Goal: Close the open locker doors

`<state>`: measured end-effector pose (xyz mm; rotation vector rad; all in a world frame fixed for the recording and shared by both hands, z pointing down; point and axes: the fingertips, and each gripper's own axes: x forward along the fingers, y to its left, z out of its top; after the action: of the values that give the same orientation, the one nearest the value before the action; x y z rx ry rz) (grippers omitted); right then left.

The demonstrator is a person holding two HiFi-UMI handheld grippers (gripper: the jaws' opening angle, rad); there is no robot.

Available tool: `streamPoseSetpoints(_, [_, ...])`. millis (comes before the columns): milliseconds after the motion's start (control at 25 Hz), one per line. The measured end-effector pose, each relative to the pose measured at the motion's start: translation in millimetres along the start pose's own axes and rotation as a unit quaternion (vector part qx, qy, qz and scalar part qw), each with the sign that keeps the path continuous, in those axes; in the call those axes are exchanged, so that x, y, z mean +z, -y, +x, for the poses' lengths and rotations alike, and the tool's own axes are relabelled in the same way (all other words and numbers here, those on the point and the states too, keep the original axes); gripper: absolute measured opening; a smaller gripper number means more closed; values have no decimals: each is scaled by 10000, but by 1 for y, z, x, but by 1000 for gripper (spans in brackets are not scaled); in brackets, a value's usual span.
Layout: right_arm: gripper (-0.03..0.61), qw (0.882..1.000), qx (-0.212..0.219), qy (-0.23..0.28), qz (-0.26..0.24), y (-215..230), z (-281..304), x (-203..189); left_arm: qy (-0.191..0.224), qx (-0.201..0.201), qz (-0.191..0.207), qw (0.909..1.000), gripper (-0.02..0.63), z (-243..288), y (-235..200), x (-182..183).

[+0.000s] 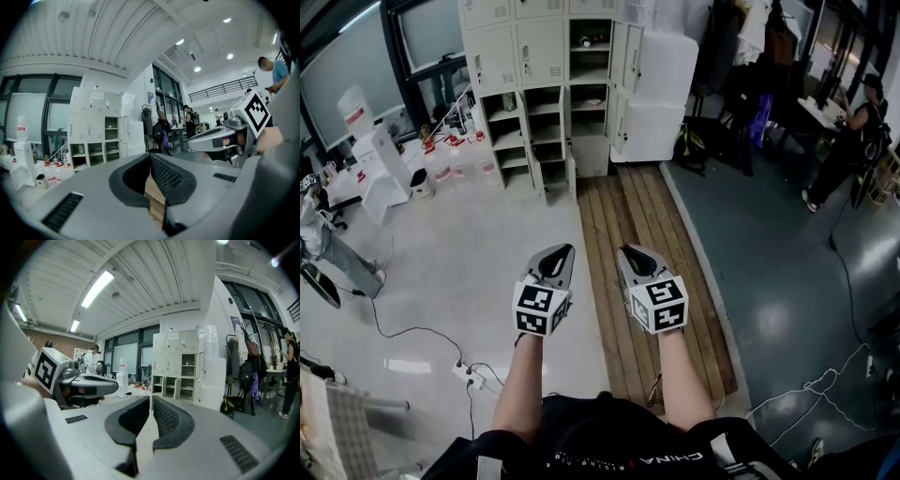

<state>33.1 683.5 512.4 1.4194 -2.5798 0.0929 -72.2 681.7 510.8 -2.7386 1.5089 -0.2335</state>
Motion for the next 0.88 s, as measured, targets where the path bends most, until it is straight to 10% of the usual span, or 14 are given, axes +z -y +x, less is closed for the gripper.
streamPoseSetpoints(400, [51,10000,-55,-5,25,46,24,-6,119,-83,-26,9999,20,40,0,0])
streamPoseSetpoints(880, [51,9992,-357,-88,172,100,172,19,197,-478,-45,9987,20,159,-119,7])
